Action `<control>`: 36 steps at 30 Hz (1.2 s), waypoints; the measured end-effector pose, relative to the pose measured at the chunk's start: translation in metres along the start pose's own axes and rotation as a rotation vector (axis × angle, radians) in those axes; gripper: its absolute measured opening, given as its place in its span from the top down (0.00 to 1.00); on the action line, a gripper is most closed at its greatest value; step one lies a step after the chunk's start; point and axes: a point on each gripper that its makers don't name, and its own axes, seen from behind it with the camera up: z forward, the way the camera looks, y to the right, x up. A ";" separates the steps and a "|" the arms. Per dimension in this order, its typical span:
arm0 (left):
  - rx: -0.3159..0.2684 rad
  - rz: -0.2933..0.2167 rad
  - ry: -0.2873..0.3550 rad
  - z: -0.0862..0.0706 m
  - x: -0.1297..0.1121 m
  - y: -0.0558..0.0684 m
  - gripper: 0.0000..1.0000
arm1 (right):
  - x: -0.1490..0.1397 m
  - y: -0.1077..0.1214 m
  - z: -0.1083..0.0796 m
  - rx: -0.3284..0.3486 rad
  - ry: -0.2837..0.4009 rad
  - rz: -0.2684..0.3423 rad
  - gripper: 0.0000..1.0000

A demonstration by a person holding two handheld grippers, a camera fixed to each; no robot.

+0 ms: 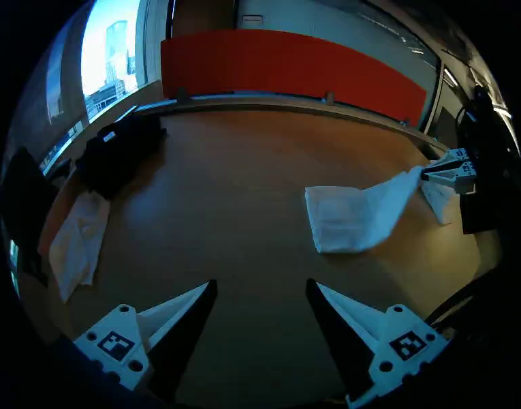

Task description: Fold towel

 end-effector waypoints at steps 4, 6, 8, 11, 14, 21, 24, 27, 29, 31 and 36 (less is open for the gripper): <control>0.002 -0.012 0.004 -0.003 -0.001 0.000 0.03 | 0.016 -0.009 0.008 0.032 0.012 -0.032 0.97; 0.004 -0.017 0.005 -0.004 -0.002 -0.001 0.03 | 0.023 -0.013 0.012 0.047 0.016 -0.049 0.97; 0.007 -0.023 0.003 -0.005 -0.004 -0.003 0.03 | 0.030 -0.019 0.016 0.065 0.019 -0.067 0.97; 0.009 -0.031 0.001 -0.006 -0.007 -0.004 0.03 | 0.039 -0.026 0.023 0.091 0.022 -0.094 0.97; 0.009 -0.037 0.003 -0.008 -0.008 -0.005 0.03 | 0.045 -0.033 0.029 0.113 0.024 -0.118 0.97; 0.018 -0.043 0.004 -0.012 -0.011 -0.010 0.03 | 0.055 -0.046 0.042 0.160 0.020 -0.161 0.97; 0.021 -0.047 0.004 -0.014 -0.012 -0.011 0.03 | 0.057 -0.052 0.050 0.182 0.014 -0.180 0.97; 0.023 -0.052 0.006 -0.016 -0.013 -0.013 0.03 | 0.059 -0.061 0.059 0.209 0.007 -0.196 0.97; 0.027 -0.054 0.006 -0.019 -0.015 -0.014 0.03 | 0.060 -0.068 0.066 0.230 0.000 -0.204 0.97; 0.032 -0.056 0.006 -0.021 -0.016 -0.015 0.03 | 0.059 -0.077 0.074 0.253 -0.009 -0.208 0.97; 0.046 -0.060 0.008 -0.026 -0.019 -0.019 0.03 | 0.048 -0.099 0.094 0.303 -0.037 -0.210 0.97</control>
